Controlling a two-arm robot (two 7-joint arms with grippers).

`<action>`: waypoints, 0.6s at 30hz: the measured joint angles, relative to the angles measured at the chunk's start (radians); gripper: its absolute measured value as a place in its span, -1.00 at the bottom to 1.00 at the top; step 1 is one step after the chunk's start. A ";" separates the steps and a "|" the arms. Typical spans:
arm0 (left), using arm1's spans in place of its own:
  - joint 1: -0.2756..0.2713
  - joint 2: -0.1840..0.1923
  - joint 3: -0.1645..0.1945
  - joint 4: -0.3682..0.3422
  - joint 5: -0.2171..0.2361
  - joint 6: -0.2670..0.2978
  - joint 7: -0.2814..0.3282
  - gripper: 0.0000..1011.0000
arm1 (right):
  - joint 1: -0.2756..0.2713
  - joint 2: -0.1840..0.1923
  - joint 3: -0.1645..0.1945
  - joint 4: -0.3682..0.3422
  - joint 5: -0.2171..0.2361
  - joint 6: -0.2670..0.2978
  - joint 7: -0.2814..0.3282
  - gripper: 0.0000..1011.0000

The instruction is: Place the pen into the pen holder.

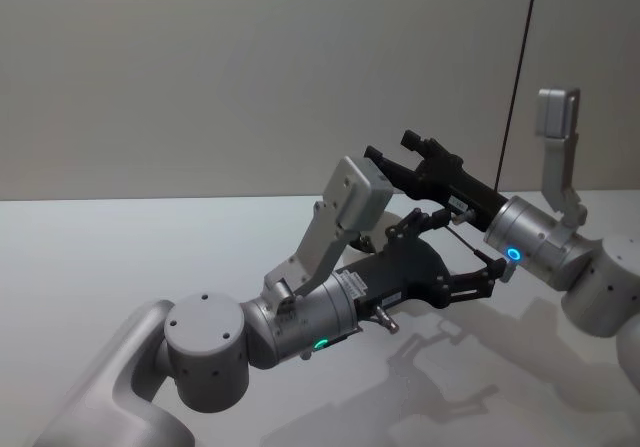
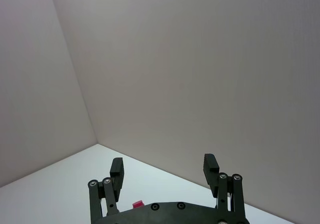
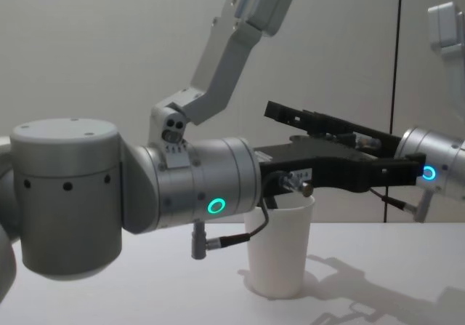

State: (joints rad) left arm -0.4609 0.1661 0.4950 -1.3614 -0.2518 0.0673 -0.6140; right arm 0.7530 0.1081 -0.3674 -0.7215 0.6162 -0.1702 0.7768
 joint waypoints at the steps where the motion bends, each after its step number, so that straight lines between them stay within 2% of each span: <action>1: 0.000 0.000 0.000 0.000 0.000 0.000 0.000 0.99 | 0.000 0.000 0.000 0.000 0.000 0.000 0.000 0.98; 18: 0.000 0.000 0.000 0.000 0.000 0.000 0.000 0.99 | 0.000 0.000 0.000 0.000 0.000 0.000 0.000 0.98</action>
State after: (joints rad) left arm -0.4609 0.1661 0.4950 -1.3615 -0.2518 0.0673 -0.6138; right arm 0.7530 0.1078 -0.3678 -0.7215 0.6162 -0.1704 0.7769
